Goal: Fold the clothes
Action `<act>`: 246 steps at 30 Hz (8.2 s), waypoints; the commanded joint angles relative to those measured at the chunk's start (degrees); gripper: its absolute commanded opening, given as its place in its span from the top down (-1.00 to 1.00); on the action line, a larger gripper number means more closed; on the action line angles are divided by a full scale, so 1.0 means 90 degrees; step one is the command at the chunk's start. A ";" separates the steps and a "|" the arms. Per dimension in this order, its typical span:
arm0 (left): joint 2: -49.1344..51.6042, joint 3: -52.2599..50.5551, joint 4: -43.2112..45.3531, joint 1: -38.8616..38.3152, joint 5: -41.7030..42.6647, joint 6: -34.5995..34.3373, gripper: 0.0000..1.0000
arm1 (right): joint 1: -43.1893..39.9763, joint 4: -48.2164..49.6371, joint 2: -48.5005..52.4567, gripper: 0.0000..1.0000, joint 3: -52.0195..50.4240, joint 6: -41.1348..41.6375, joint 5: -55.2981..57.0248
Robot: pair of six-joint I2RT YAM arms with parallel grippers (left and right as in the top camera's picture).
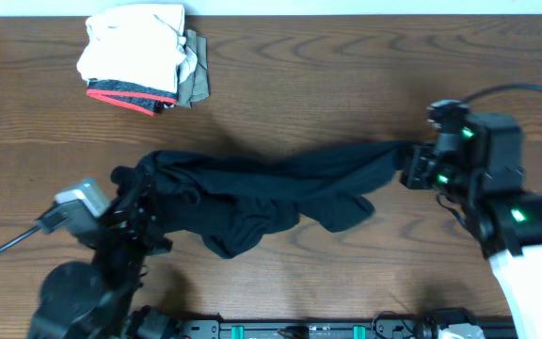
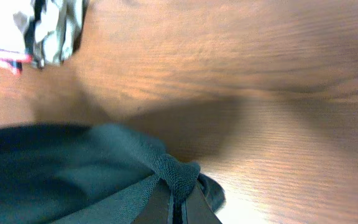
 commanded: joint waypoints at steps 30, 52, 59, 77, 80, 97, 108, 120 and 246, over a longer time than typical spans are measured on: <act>0.3361 0.4422 -0.1333 -0.0002 0.1741 -0.1134 0.88 | -0.0746 -0.3286 -0.0182 0.97 0.4568 0.0413 0.2098; 0.8497 0.4418 0.0840 0.0039 -0.0993 0.0930 -0.31 | -0.0758 -0.1010 0.4192 -0.20 0.4566 -0.0214 0.3062; 0.8085 0.4420 0.0034 0.0027 -0.0971 0.0925 -0.82 | -0.0760 -0.1569 0.3704 -0.43 0.4592 -0.0187 0.2858; 0.6161 0.3174 -0.4505 -0.0022 0.1710 -0.0500 -0.96 | -0.0743 -0.4721 0.2754 -0.98 0.4155 0.0114 0.0826; 0.6098 0.2409 -0.4019 -0.0109 0.1948 -0.0903 -0.96 | -0.0743 -0.4675 0.2754 -0.99 0.3847 0.0282 0.0867; 0.6205 -0.0542 -0.1401 -0.0396 0.2045 -0.3849 -0.96 | -0.0743 -0.3534 0.2754 -0.99 0.1795 0.0746 0.0726; 0.6596 -0.0991 -0.0680 -0.0396 0.2210 -0.3849 -1.00 | -0.0743 -0.2960 0.2754 -0.98 0.0991 0.0746 0.0483; 0.7397 -0.1003 -0.0270 -0.0396 0.2591 -0.3844 -0.40 | -0.0743 -0.2926 0.2754 -0.99 0.0979 0.0743 0.0483; 0.4401 -0.0231 -0.2875 -0.0391 0.2710 -0.2793 0.88 | -0.1183 -0.4090 0.3735 0.97 0.1064 0.4901 0.2705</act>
